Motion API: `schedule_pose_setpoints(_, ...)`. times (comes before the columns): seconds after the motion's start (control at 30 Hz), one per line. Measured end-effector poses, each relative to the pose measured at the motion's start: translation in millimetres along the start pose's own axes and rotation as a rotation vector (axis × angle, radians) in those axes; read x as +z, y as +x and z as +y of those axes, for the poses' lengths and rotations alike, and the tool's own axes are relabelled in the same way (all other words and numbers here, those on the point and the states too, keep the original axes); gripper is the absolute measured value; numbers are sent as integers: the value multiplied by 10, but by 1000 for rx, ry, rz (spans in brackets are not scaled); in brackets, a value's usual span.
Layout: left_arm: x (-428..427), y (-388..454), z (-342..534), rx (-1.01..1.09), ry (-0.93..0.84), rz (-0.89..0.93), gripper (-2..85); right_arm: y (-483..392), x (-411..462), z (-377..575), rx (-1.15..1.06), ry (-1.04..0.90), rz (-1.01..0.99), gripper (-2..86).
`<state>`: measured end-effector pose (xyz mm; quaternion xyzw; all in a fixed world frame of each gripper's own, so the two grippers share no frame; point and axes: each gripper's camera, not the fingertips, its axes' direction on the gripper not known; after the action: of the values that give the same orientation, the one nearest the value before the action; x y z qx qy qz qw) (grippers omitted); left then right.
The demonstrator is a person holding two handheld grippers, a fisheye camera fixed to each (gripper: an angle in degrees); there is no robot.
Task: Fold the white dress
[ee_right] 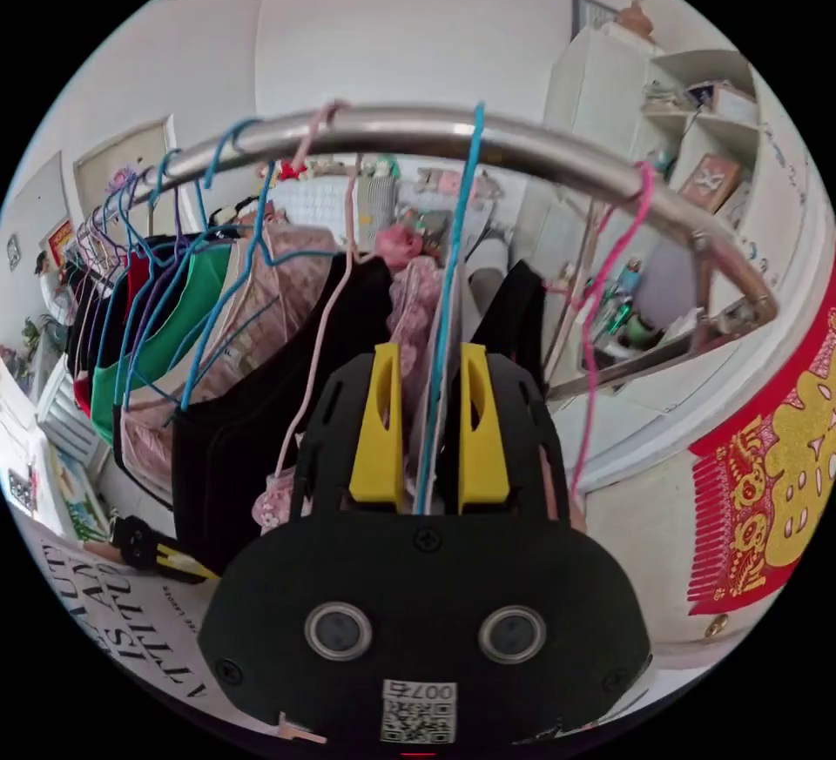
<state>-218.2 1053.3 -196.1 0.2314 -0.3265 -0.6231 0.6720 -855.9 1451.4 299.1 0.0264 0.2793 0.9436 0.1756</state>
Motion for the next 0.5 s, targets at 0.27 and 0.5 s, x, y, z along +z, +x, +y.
schedule_pose_setpoints(0.27, -212, -24, 112, 14, 18, 7, -10, -19, -829, -23, 32, 270, 200, 5)
schedule_pose_setpoints(0.5, -400, -69, 196, 53, 26, 49, -10, -94, -1409, 848, 51, 379, 184, 5)
